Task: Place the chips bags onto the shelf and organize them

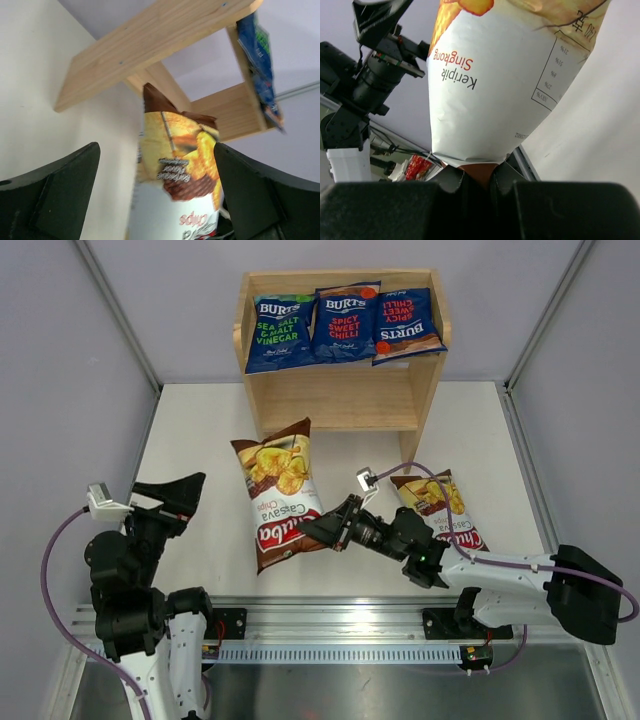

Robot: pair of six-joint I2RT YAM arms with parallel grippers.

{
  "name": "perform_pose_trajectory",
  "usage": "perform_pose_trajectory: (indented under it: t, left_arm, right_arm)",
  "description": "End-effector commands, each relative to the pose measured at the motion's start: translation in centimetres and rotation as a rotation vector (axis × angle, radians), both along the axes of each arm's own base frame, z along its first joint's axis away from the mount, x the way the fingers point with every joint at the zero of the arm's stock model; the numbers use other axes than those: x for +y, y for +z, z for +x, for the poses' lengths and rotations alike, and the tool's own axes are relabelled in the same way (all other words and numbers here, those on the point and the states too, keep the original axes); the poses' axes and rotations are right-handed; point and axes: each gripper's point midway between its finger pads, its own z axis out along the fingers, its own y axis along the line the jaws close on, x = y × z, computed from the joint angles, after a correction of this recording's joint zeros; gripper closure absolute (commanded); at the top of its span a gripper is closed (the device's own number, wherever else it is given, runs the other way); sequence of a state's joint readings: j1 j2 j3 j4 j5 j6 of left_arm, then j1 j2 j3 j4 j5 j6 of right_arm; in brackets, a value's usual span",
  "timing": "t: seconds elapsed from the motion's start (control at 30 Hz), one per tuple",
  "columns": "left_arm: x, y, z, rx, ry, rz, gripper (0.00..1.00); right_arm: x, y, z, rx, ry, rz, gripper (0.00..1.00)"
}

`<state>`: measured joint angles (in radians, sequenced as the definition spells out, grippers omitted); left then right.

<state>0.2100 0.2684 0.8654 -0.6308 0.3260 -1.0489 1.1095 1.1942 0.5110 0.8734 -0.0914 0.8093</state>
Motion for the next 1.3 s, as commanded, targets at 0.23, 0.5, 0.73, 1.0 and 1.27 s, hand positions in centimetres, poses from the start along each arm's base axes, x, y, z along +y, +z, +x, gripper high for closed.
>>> perform_pose_trajectory:
  t: [0.23, 0.5, 0.73, 1.0, 1.27]
  left_arm:
    - [-1.0, -3.0, 1.0, 0.016, -0.204, 0.446, 0.01]
    - [-1.0, -5.0, 1.0, -0.017, -0.224, 0.543, 0.01]
    - [-0.9, -6.3, 1.2, 0.001, -0.231, 0.599, 0.01]
    - [-1.2, -6.3, 0.4, -0.042, -0.235, 0.633, 0.01]
    - [-1.7, -6.2, 0.2, -0.057, -0.258, 0.630, 0.01]
  right_arm:
    - [-5.4, 5.3, 7.0, 0.030, -0.211, 0.147, 0.89]
    - [-6.0, 7.4, 13.5, 0.045, -0.245, 0.141, 0.88]
    - [-4.7, 7.4, 18.6, 0.083, -0.271, 0.112, 0.87]
    - [-3.8, 7.4, 23.1, 0.116, -0.271, 0.101, 0.86]
    - [-1.9, 6.1, 26.5, 0.159, -0.248, 0.073, 0.82]
